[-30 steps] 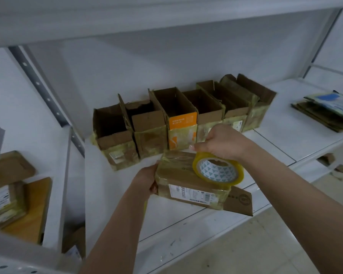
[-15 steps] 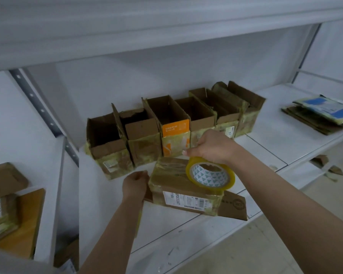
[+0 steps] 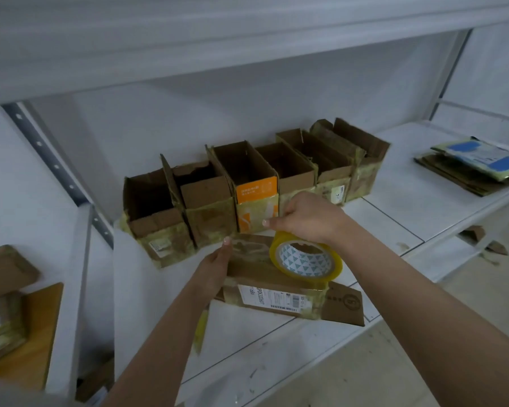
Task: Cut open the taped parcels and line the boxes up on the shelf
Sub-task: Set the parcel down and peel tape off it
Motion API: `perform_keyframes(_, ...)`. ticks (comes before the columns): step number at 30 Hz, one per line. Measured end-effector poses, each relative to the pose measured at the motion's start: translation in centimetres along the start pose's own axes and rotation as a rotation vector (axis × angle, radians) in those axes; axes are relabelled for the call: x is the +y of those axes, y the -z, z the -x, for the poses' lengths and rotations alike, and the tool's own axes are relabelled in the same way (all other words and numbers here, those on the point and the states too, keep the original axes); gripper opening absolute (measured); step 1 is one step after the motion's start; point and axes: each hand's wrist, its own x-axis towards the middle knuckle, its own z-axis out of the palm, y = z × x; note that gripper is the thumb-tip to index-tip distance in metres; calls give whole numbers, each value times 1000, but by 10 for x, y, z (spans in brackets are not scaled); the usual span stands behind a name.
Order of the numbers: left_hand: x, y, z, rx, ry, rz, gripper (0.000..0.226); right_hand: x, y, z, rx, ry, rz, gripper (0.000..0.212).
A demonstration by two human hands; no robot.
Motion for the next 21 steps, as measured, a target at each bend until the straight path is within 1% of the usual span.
perform_keyframes(1,3,1,1,13,-46,-82,68,0,0,0,0,3,11,53)
perform_keyframes(2,6,1,0,67,-120,-195,58,-1,-1,1,3,7,19,53)
perform_keyframes(4,21,-3,-1,225,-325,-366,39,-1,-1,2,23,17,22,56)
perform_keyframes(5,30,-9,-2,268,-434,-385,35,-2,-1,1,37,18,18,58)
perform_keyframes(6,40,-17,-3,267,-518,-385,35,-3,-2,1,47,18,12,59)
perform_keyframes(7,48,-26,-4,235,-563,-385,34,-4,-4,1,53,18,3,59)
perform_keyframes(9,52,-43,-7,126,-555,-394,33,-2,-5,-1,73,21,-22,56)
perform_keyframes(11,49,-48,-10,65,-486,-453,36,3,-3,-2,69,42,-113,48)
perform_keyframes(12,46,-48,-12,71,-467,-504,35,7,-1,-2,27,52,-206,44)
perform_keyframes(14,42,-46,-14,96,-499,-570,30,18,3,3,-102,41,-420,43)
perform_keyframes(16,40,-46,-13,115,-543,-650,29,30,5,13,-198,37,-609,48)
perform_keyframes(18,37,-50,-16,119,-580,-762,25,46,6,20,-245,36,-756,59)
perform_keyframes(20,35,-51,-19,95,-576,-839,29,51,7,26,-281,43,-783,64)
perform_keyframes(21,35,-52,-21,89,-568,-874,31,50,8,28,-270,38,-754,66)
